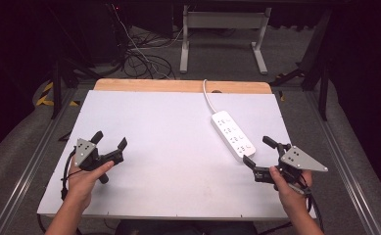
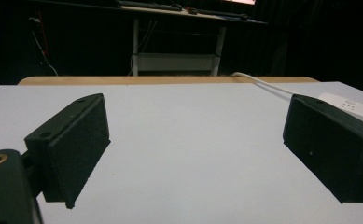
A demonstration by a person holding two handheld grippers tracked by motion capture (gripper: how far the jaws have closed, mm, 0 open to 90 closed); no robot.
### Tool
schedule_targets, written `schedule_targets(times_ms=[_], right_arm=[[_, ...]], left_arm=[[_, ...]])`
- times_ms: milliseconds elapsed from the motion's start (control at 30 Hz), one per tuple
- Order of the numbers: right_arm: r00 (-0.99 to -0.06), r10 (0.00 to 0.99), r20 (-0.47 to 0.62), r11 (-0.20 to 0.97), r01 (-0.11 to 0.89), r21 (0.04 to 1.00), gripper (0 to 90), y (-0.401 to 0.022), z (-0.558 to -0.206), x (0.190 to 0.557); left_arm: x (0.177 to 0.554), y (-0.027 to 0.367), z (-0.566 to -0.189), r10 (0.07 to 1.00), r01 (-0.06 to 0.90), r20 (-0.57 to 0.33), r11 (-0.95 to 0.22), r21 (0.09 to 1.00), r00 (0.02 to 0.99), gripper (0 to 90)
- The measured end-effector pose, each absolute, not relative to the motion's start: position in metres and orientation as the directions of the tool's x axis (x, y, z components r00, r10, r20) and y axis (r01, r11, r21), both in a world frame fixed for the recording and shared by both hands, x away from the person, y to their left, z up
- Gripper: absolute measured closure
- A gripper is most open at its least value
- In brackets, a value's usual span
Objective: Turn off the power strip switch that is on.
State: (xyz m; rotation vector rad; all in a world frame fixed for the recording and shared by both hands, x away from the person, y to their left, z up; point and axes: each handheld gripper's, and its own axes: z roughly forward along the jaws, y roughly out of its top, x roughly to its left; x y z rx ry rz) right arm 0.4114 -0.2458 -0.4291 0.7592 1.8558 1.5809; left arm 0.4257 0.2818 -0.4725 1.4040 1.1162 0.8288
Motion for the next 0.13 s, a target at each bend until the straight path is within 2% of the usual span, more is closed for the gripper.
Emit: schedule_targets(times_ms=[133], right_arm=[[-0.669,0.74,-0.066,0.135,0.053,0.989,8.6,-0.2466,-0.4291,0.4111]], left_arm=[[0.4262,0.281,-0.4726,0.945,0.174,-0.102,0.049,0.984,0.31,7.4]])
